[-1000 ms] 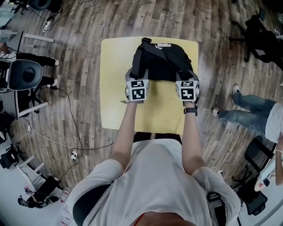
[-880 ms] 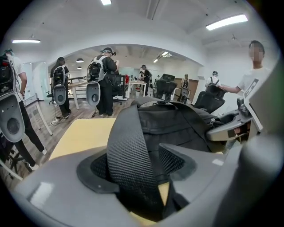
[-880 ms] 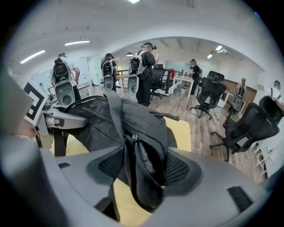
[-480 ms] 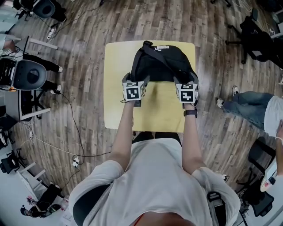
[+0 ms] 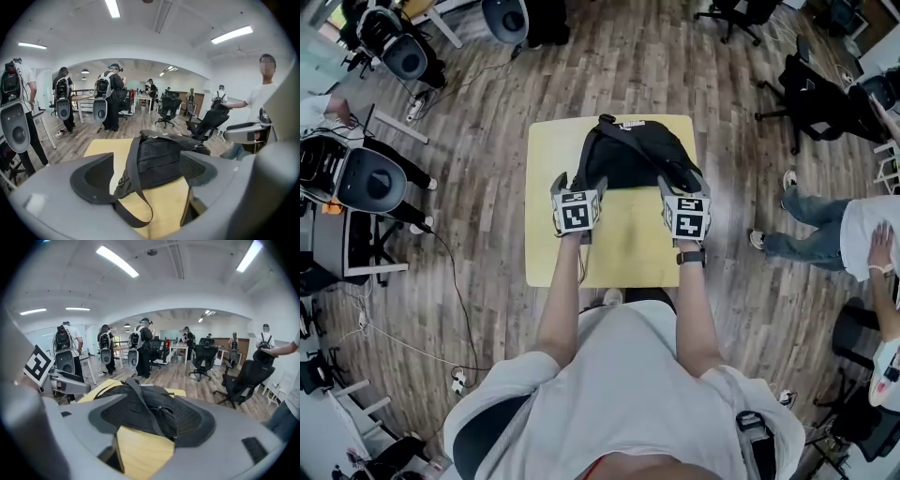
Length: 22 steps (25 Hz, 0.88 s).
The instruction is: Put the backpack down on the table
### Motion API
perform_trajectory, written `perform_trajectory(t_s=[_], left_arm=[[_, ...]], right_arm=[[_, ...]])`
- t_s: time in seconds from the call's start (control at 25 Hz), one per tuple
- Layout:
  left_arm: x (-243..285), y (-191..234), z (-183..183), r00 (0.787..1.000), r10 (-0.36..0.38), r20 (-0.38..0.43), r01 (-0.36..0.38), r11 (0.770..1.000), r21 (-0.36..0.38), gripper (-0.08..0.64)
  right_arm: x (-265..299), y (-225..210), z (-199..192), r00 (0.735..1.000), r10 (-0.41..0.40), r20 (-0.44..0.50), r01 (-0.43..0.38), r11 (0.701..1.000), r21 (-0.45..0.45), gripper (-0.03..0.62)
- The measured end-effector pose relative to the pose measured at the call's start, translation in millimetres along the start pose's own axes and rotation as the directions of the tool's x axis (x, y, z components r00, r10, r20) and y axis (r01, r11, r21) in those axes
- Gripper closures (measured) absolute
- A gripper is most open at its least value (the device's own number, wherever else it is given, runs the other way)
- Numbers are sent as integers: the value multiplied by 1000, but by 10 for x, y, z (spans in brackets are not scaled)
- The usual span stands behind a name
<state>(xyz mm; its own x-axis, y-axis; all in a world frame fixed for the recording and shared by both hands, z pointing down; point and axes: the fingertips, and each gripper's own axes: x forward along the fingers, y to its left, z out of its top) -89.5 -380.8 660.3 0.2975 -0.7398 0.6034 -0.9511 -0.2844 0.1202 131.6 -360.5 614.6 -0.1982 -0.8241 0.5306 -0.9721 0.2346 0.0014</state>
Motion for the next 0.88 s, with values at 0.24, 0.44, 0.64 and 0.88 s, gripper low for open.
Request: perform_trajectory(t_s=[0.24,0.44,0.64,0.88], left_arm=[[-461,-369,422,988,-90,128,82,994,71,116],[-920,-673,872,954,-151,261,119,984,134,143],[-1422,-794,1117,911,-158,381,105,982,156,228],[-2028,-822,1457,841,-148,521,77,985,155,442]], right_arm=[[-429,242,390,995,15,103,-14,1000,-14,284],[-897,444,850,966,5,259,2,1000,-26,397],[-1335,581,1121,933,-9,359,36,997,-69,460],[-1769,704,1435,892,-14,453,52,996,-72,538]])
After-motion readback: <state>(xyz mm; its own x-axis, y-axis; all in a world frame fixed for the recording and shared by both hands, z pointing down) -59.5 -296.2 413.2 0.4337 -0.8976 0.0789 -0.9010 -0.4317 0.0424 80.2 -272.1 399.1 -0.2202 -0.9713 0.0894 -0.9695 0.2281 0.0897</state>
